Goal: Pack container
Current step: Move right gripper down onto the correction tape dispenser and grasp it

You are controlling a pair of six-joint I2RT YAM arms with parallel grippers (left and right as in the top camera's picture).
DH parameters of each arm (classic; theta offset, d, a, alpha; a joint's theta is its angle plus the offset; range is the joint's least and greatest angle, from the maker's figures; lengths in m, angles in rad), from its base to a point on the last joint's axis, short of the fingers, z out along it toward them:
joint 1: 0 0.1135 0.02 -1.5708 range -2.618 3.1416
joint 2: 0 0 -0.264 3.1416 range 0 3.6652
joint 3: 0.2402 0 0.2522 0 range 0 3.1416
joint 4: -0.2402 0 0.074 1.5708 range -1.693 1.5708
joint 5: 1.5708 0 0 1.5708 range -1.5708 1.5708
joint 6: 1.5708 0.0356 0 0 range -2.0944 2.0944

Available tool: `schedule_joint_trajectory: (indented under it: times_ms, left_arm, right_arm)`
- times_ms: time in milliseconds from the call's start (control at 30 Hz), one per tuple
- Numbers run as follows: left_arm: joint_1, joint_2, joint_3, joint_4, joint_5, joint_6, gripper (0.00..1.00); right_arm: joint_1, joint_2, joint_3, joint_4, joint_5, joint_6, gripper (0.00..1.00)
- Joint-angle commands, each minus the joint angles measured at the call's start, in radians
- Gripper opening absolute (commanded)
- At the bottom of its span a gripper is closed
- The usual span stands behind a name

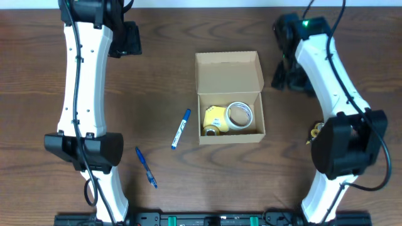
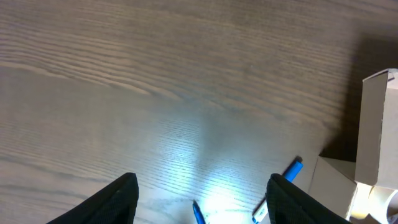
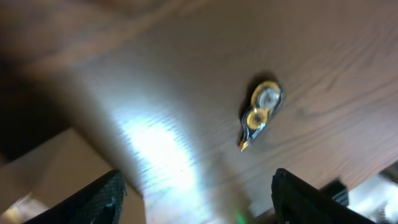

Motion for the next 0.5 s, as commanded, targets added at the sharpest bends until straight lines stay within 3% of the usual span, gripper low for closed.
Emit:
schedule_joint_trajectory:
  times_ms: [0,167,233,267,467]
  left_arm:
    - [0.003,-0.011,0.023,-0.005,-0.014,0.003,0.67]
    - [0.003,-0.011,0.023,0.005,-0.005,0.003,0.67]
    - [0.003,-0.011,0.023,0.007,0.013,0.003,0.67]
    - [0.003,-0.011,0.023,0.004,0.012,0.004,0.67]
    - [0.003,-0.011,0.023,-0.007,0.013,0.003,0.67]
  right_arm:
    - [-0.014,-0.121,-0.142,0.055,0.017,0.076,0.76]
    - [-0.059,-0.286,-0.383,0.182,-0.012,0.082,0.78]
    - [-0.08,-0.341,-0.46,0.2,-0.012,0.106,0.9]
    - [-0.091,-0.362,-0.496,0.207,-0.012,0.126,0.91]
    - [-0.167,-0.436,-0.68,0.329,-0.032,0.176,0.9]
